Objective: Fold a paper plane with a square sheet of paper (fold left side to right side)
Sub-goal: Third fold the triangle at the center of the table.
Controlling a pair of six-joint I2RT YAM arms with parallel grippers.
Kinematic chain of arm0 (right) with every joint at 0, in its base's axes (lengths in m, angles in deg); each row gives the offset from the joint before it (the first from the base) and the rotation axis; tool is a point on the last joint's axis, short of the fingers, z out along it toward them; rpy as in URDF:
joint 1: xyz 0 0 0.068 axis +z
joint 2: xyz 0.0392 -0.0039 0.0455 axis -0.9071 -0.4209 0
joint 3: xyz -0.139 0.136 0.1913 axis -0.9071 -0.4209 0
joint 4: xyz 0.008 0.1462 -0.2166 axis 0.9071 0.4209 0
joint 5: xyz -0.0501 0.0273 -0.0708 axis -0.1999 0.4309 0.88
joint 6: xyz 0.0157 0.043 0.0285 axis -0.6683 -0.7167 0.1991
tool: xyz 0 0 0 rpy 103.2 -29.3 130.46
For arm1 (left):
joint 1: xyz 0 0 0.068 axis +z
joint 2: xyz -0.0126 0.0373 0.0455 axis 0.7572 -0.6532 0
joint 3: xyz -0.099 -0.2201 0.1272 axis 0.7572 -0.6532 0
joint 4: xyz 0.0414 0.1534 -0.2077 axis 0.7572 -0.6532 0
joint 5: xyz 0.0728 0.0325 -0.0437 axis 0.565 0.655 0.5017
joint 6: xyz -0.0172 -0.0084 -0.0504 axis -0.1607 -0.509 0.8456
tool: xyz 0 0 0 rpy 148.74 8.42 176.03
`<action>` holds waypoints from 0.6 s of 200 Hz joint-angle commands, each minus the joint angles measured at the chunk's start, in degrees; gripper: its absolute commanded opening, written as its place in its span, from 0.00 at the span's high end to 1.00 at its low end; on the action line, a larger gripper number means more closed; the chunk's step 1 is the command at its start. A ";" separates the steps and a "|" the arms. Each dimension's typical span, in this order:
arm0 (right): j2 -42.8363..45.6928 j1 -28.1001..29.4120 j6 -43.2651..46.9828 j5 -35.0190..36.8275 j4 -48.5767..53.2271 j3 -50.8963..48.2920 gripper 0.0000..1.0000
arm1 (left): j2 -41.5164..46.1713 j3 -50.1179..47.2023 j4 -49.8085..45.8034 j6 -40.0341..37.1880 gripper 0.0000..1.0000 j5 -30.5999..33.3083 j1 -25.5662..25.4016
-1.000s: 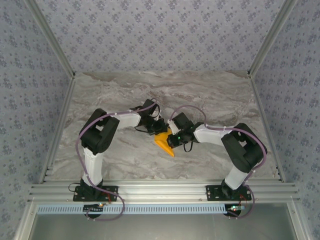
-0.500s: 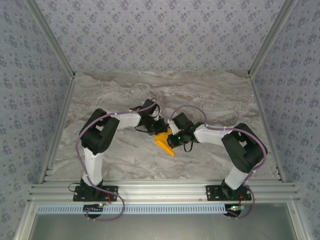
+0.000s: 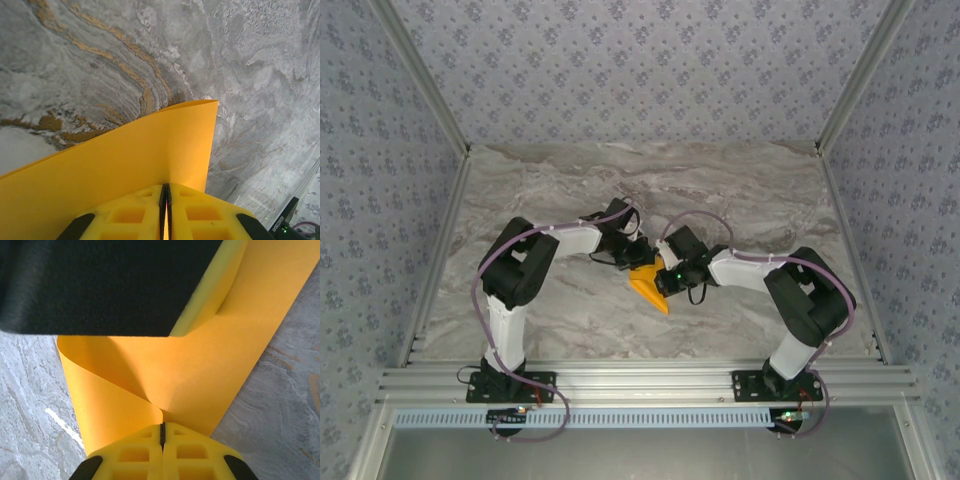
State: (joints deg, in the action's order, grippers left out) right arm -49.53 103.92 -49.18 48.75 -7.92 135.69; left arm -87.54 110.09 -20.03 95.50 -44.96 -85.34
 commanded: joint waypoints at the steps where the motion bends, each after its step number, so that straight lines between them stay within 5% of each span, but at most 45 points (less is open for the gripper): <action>1: 0.37 0.18 -0.31 0.98 2.04 0.16 1.00 | -1.77 -0.54 -2.22 -0.43 0.88 1.42 -0.58; 120: -2.36 1.00 -0.66 0.87 3.94 -1.56 1.00 | -0.06 1.20 -4.57 -2.33 0.84 1.22 -0.54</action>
State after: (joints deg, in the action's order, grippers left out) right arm -49.73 104.14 -49.18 48.77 -7.88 135.69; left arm -87.54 110.12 -19.99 95.39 -45.18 -85.36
